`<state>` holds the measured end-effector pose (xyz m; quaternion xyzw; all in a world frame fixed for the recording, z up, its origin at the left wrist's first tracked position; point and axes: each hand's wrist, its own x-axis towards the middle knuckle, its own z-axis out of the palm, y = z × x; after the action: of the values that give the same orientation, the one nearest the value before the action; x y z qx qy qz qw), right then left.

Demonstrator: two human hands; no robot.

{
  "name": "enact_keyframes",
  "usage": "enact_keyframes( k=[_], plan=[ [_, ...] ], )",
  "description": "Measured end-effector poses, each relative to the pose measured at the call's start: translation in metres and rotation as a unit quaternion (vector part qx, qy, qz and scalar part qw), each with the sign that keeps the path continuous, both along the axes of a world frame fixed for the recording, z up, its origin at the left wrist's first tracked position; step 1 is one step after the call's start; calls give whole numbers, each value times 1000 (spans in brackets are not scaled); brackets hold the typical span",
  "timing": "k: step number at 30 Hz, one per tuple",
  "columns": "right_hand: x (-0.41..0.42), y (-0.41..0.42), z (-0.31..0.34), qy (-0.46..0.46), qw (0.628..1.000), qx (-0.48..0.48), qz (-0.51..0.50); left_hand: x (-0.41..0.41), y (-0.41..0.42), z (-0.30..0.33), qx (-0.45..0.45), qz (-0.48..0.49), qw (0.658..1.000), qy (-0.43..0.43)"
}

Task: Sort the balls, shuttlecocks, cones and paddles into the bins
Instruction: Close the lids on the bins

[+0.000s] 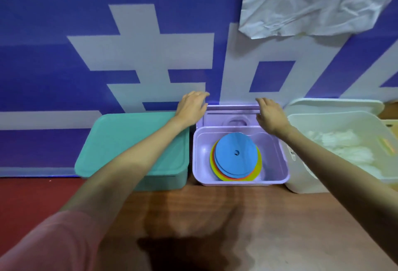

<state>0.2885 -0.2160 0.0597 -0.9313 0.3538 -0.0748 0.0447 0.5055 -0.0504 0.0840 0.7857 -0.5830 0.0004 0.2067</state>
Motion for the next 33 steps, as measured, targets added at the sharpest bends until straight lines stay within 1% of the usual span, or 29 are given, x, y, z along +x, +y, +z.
enact_keyframes(
  k=[3, 6, 10, 14, 17, 19, 22, 25, 27, 30, 32, 33],
  plan=[
    [-7, -19, 2, 18, 1000, -12, 9, -17, -23, -5, 13, -1, 1000, -16],
    [-9, -32, 3, 30, 999, -23, 13, -25, -40, -12, 26, 22, 999, -28],
    [-10, -43, 3, 85, 996, -28, 30, -31, -51, -25, 81, 34, 992, -86],
    [-6, -47, -1, 113, 989, -62, 68, -35, -52, -39, 90, 42, 988, -122],
    [-6, -46, -1, 121, 987, -73, 77, -38, -51, -44, 120, 55, 978, -162],
    [-7, -47, 1, 105, 989, -72, 71, -39, -49, -41, 109, 65, 977, -172],
    [-11, -49, 10, 69, 991, -95, 70, -38, -44, -28, 37, 72, 985, -154],
    [-19, -49, 22, -5, 992, -101, 75, -38, -33, -12, -3, 55, 983, -177],
    [-29, -46, 27, -62, 988, -112, 90, -41, -23, -4, -32, 41, 983, -178],
    [-49, -30, 30, -129, 977, -138, 100, -54, -3, 5, -77, 25, 985, -152],
    [-63, -13, 31, -172, 972, -120, 110, -66, 13, 9, -91, 25, 987, -127],
    [-70, -5, 31, -180, 971, -105, 120, -72, 22, 11, -81, 26, 990, -114]
  ],
)
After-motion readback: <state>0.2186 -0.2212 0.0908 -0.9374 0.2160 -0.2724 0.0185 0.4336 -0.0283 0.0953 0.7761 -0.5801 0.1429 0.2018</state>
